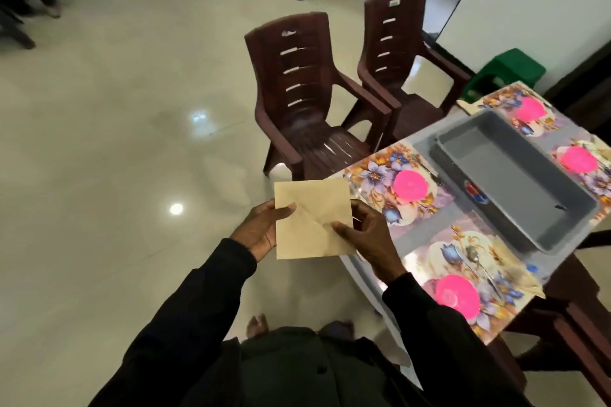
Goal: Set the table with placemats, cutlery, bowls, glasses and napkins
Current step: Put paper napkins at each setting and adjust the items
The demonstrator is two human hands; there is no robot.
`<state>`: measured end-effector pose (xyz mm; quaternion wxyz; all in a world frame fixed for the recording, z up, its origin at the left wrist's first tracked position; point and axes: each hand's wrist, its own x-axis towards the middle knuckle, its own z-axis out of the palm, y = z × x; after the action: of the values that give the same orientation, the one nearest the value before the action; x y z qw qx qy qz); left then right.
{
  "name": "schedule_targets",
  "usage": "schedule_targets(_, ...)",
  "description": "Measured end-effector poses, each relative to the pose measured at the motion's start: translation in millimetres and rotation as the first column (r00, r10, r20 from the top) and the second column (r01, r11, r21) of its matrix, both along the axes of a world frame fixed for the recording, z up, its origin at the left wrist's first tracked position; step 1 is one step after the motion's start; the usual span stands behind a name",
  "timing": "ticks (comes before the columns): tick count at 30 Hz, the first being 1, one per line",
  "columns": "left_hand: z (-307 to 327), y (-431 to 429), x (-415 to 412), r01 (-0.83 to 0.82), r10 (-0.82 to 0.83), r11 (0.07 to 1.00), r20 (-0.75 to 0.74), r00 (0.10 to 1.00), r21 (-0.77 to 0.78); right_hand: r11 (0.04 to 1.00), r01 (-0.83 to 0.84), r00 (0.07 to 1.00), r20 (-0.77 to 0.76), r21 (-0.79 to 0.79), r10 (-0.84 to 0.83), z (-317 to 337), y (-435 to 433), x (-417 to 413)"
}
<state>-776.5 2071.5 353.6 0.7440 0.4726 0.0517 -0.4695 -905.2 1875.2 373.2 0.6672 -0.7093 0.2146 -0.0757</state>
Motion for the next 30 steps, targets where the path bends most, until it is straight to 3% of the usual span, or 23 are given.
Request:
schedule_targets(6,4,18,33,-0.090,0.090,0.996,-0.052,0.995,0.003,0.964,-0.072,0.989,0.107,-0.257,0.102,6,20,36)
schedule_targets(12,8,4,79,-0.189,0.177,0.982,-0.244,0.953,-0.027,0.828,-0.091,0.917,0.277,-0.554,0.286,0,14,81)
schedule_targets(16,12,-6,122,-0.146,0.137,0.989,-0.207,0.969,-0.032,0.780,-0.161,0.891,0.251,-0.604,0.378,-8,2,114)
schedule_targets(21,17,-28,171,-0.063,0.059,0.997,-0.087,0.995,-0.043,0.802,-0.326,0.845,0.227,-0.501,0.485,-5,-17,159)
schedule_targets(24,17,-48,191,-0.021,0.021,1.000,-0.031,0.999,-0.022,0.852,-0.383,0.878,0.146,-0.358,0.456,-1,-38,182)
schedule_targets(27,12,-70,209,0.032,-0.032,0.999,-0.002,0.999,0.001,0.958,-0.254,0.965,0.034,-0.136,0.261,-10,-57,207)
schedule_targets(30,7,-90,224,0.087,-0.088,0.995,0.014,0.996,0.049,0.983,-0.136,0.991,-0.002,-0.123,0.136,-24,-68,220)
